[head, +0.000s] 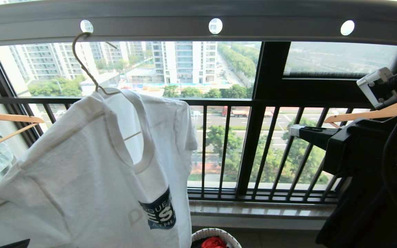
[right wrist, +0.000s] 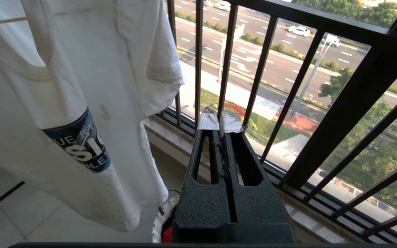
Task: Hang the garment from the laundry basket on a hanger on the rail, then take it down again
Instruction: Take the clothes off the clothes rack
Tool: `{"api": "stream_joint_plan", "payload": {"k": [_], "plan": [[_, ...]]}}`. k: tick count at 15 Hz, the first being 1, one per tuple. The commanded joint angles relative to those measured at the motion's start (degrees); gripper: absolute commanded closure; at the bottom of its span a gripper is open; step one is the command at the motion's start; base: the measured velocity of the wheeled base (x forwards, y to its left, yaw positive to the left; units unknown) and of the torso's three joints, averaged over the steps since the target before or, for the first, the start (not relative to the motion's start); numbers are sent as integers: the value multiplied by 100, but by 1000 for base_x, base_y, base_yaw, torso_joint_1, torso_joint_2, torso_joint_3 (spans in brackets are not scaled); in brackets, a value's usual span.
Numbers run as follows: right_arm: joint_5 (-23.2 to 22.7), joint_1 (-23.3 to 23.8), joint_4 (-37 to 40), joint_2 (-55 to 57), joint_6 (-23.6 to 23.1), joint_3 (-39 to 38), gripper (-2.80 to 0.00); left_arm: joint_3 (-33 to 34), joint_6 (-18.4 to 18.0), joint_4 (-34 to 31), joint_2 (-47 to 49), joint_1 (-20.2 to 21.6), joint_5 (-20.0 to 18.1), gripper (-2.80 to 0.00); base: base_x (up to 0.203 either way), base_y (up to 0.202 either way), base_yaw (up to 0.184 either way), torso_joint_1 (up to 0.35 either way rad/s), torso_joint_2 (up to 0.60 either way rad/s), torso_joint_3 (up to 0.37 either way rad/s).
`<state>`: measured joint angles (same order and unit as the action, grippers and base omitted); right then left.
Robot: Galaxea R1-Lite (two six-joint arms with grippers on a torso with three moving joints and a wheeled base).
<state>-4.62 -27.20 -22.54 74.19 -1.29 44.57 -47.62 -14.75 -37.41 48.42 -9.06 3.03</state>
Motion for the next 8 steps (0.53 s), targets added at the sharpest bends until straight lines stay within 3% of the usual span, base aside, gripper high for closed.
{"api": "stream_joint_plan", "payload": {"k": [1,8], "plan": [[-4,4,-14,25,-3,-1,0,241,16,-10,68,0,-104,-280,0,0,0,0,0,0],[-4,4,-14,25,-3,-18,0,306,73,277,80,0,-105,-280,0,0,0,0,0,0]]}}
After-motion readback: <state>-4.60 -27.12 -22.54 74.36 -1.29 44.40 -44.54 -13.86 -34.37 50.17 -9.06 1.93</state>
